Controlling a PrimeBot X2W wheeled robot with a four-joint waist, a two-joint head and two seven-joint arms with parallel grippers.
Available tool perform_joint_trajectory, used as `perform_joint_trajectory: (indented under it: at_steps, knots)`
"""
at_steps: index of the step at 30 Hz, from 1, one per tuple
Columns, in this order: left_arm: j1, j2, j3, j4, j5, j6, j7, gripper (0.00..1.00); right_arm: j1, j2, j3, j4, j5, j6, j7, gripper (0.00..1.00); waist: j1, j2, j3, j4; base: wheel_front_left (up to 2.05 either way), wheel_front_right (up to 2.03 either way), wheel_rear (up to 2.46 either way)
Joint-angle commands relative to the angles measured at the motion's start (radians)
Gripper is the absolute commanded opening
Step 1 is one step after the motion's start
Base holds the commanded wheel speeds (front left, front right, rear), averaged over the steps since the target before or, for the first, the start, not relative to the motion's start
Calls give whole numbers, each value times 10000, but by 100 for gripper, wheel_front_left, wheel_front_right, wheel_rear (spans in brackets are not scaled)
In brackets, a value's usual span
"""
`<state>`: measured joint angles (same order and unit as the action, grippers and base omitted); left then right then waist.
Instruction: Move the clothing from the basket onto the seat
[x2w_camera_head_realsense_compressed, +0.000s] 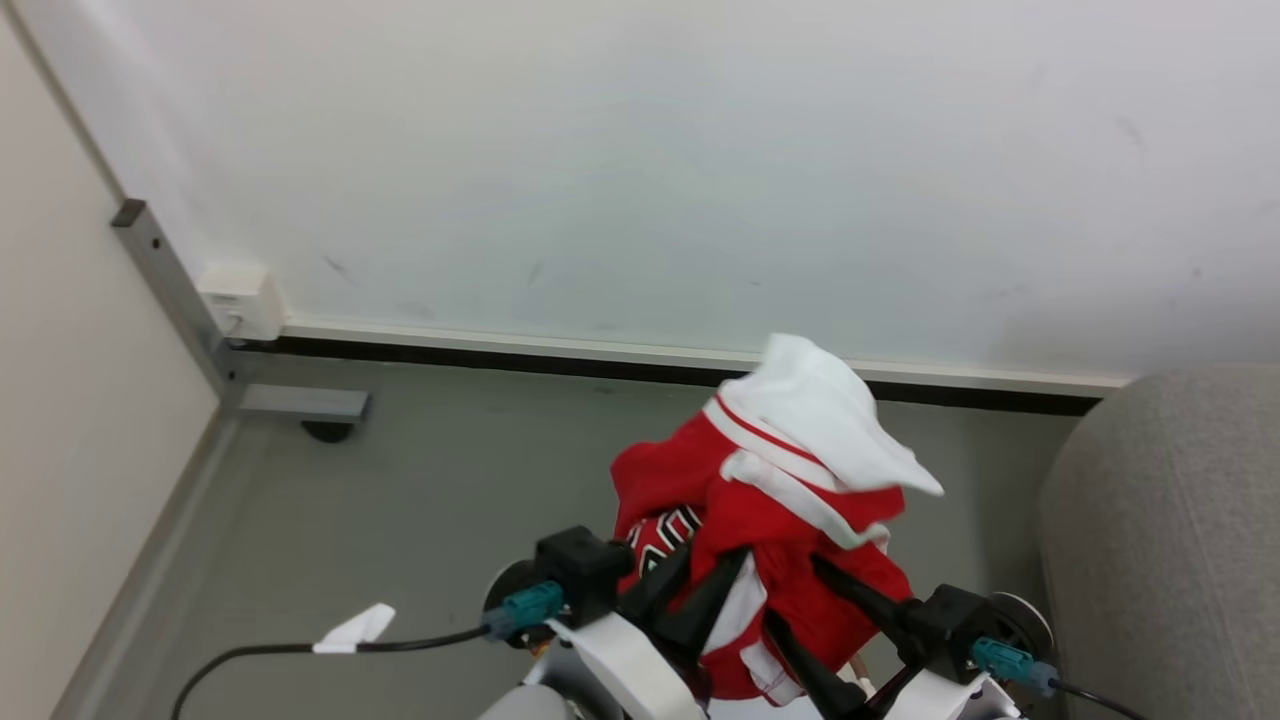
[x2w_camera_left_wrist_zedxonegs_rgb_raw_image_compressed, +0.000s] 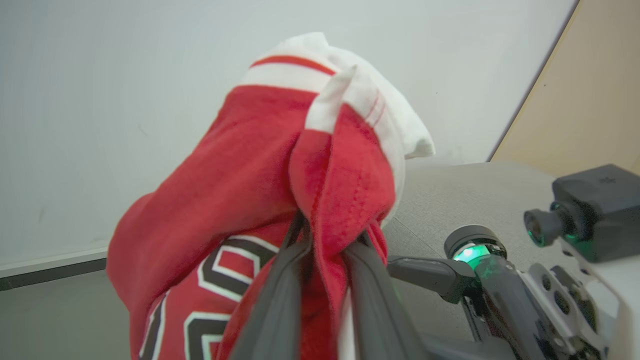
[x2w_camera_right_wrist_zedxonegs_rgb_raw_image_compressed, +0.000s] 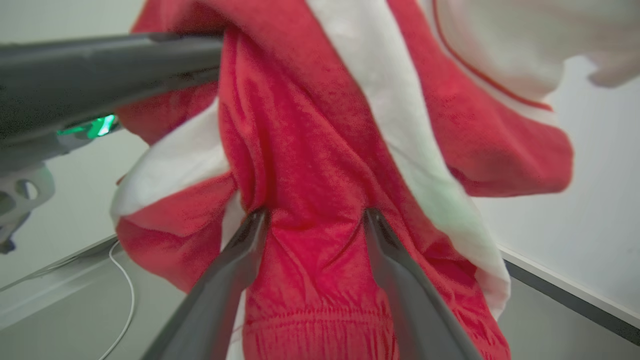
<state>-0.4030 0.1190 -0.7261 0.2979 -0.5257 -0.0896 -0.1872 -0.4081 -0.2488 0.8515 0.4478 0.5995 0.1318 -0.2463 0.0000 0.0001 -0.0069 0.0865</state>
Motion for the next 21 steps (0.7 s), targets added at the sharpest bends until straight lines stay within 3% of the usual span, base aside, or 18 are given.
perform_joint_trajectory:
  at_steps: [1, 8, 9, 10, 21]
  knots:
    - [84, -53, -122, 14, 55, -78, 29, 0, -218, 49, 153, 244, 97, -21, -14, 100, 0, -1, -129, 298, 0, 0, 0]
    - [153, -149, -650, 219, -144, -233, 246, 0, -775, 380, 444, 1092, 312, -21, -201, 100, 0, -1, -298, 747, 0, 0, 0]
    - [152, -148, -672, 255, -182, -239, 239, 0, -834, 444, 297, 1049, 264, -21, -210, 44, 0, -1, -301, 769, 0, 0, 0]
    - [137, -146, -681, 282, -206, -247, 242, 0, -853, 474, 147, 932, 161, -21, -216, 0, 0, -1, -297, 790, 0, 0, 0]
    - [-67, 100, -355, 412, -312, -25, 49, 0, -64, 443, -487, 111, -212, -21, -202, 0, 0, -1, -240, 712, 0, 0, 0]
